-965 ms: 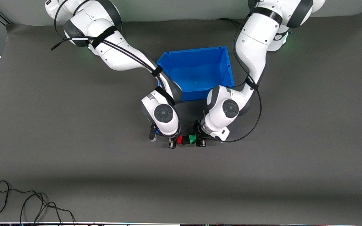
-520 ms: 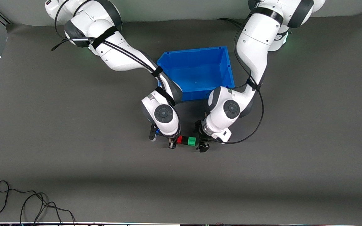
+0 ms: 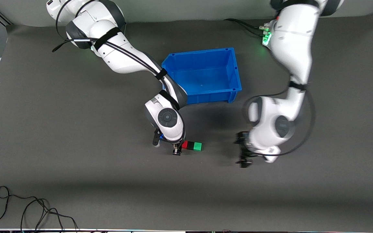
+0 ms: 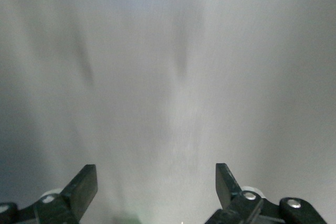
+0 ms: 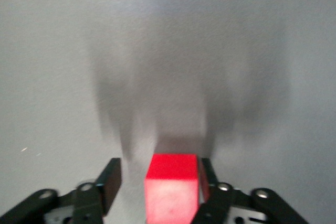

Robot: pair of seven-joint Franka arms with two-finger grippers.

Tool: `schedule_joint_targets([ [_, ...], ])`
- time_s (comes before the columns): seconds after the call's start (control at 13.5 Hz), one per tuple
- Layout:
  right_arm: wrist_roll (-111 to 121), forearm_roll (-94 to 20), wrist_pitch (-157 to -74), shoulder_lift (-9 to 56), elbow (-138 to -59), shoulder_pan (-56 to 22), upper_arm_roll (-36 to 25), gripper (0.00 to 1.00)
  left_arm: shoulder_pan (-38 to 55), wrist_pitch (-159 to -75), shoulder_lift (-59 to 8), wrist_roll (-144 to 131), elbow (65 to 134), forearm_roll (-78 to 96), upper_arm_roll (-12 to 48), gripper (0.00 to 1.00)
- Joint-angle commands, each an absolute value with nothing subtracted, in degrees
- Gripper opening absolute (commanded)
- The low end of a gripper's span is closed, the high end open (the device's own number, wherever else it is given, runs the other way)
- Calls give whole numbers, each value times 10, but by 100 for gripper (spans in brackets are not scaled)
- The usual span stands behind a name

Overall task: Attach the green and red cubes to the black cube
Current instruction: 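Open the right gripper on the red cube while the left gripper withdraws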

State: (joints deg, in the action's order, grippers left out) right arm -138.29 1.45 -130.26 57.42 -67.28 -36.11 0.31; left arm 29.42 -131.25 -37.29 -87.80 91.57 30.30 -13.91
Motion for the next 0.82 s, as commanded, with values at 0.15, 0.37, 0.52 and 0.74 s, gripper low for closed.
schedule_joint_targets([
  [0.15,-1327,21,-1242,546,-650,-335,8,100,161,-1147,-260,-647,956,284,-135,100],
  [0.37,-1255,17,-1163,494,-650,-319,9,100,115,-1066,-210,-542,953,183,-137,100],
  [0.52,-1186,11,-1104,456,-651,-302,9,100,94,-1019,-172,-464,945,160,-138,100],
  [0.74,-1039,-30,-1000,375,-656,-260,8,100,75,-928,-136,-348,900,139,-137,100],
])
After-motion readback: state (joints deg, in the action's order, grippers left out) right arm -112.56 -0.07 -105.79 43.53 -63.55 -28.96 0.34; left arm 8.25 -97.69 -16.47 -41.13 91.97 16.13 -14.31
